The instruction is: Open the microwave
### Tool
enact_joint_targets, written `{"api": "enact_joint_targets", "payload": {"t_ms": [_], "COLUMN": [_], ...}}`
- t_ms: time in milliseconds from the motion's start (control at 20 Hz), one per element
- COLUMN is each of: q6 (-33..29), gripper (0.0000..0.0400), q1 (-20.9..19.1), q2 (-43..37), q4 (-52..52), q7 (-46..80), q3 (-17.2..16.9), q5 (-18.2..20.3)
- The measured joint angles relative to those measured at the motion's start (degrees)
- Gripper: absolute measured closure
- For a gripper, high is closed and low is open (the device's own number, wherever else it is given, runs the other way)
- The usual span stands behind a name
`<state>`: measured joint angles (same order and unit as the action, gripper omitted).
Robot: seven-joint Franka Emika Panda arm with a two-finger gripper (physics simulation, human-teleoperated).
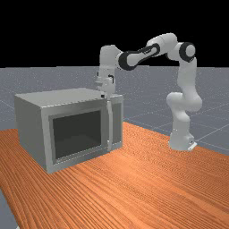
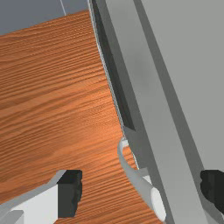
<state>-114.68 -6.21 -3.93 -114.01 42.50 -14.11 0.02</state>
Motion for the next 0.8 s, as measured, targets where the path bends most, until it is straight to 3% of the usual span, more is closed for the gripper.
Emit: {"api": "enact_joint_targets", "payload": {"t_ms": [800], "q6": [-3.22], "gripper": [0.0000], "q1": [-4.58], "q2": [-4.21], "q4": [-5.64], "q7": [2.38], "q3": [15.58], "q5": [-0.41]}}
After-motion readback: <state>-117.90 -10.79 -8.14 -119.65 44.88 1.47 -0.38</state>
